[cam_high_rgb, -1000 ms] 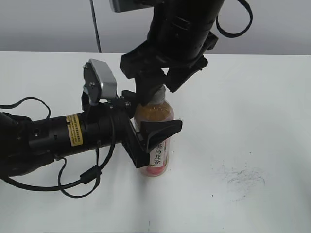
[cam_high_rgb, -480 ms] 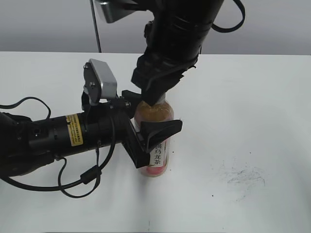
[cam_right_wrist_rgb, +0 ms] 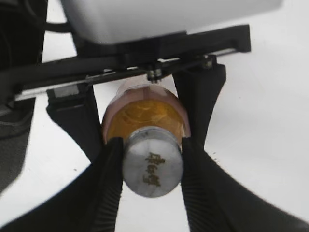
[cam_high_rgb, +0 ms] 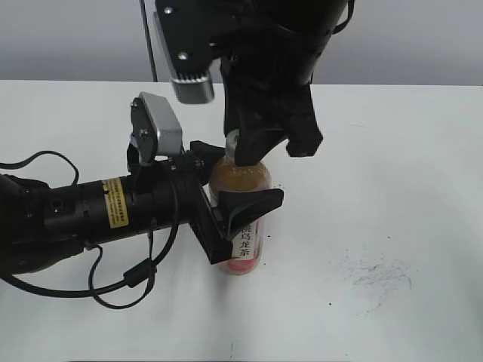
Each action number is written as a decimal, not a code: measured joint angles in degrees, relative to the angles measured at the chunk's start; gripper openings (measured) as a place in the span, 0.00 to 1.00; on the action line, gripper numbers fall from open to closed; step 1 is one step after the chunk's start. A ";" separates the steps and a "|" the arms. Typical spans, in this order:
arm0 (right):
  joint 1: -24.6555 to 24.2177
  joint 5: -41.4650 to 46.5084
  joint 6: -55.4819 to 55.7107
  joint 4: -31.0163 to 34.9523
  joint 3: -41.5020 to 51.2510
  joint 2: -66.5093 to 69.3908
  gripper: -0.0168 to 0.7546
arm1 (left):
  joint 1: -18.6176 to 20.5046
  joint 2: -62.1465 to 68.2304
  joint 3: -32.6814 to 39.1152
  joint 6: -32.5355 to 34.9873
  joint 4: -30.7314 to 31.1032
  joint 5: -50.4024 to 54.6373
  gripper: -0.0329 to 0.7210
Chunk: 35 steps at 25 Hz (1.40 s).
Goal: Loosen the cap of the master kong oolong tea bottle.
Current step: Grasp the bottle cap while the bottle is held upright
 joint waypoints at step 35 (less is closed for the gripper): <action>-0.17 -2.18 28.21 -2.37 -0.68 -0.15 0.76 | 0.00 0.00 0.00 0.05 0.66 -0.23 0.64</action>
